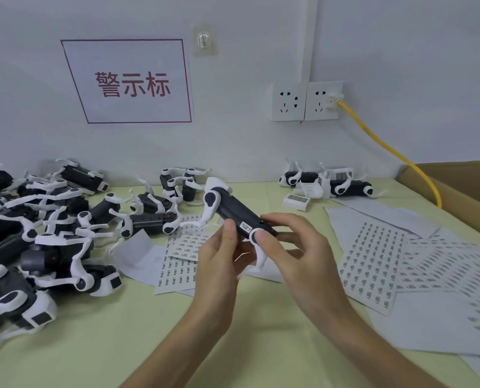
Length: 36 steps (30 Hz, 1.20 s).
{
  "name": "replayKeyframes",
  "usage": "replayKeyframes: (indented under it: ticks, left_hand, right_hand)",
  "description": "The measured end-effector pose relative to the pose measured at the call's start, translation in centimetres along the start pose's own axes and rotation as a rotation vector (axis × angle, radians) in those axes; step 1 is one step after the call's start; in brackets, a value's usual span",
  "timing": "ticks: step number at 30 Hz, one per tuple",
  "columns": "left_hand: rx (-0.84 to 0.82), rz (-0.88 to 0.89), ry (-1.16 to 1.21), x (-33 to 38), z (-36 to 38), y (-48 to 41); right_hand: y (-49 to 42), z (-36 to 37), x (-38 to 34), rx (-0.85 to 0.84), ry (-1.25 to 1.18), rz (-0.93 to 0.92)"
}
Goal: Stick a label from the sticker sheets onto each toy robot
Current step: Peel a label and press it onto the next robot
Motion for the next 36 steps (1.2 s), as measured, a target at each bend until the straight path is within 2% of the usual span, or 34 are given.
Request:
replayKeyframes:
  ticks: [3, 6, 9, 26, 33, 36]
  left_hand:
    - [0.013, -0.071, 0.075, 0.1, -0.4, -0.6]
    - [-0.091, -0.084, 0.082, 0.5, -0.5, -0.8]
    - [-0.181, -0.072, -0.014, 0.3, -0.2, -0.7]
    - [-0.24, -0.132, -0.035, -0.6, -1.0, -1.5]
    - [-0.299, -0.204, 0.002, -1.0, -1.1, -1.7]
    - [-0.318, -0.288, 0.084, -1.2, -0.9, -1.5]
  right_hand:
    - [0.1, 0.0, -0.1, -0.001, 0.009, -0.02]
    - [0.0, 0.0, 0.2, -0.001, 0.0, -0.016]
    - [-0.1, -0.3, 0.5, 0.007, 0.005, -0.014]
    - [-0.4, -0.3, 1.6, -0.033, 0.062, -0.009]
    - [-0.4, 0.1, 2.2, -0.172, 0.042, 0.07]
    - [-0.6, 0.0, 2.3, -0.187, 0.048, 0.089]
Point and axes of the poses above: each hand's wrist, its own y-axis away from the middle knuckle, its own z-axis out of the palm, x = y × z, the point moved 4 cm from there along -y, towards the middle knuckle, and after that the axes turned 11 degrees about -z, right-handed, at the moved point
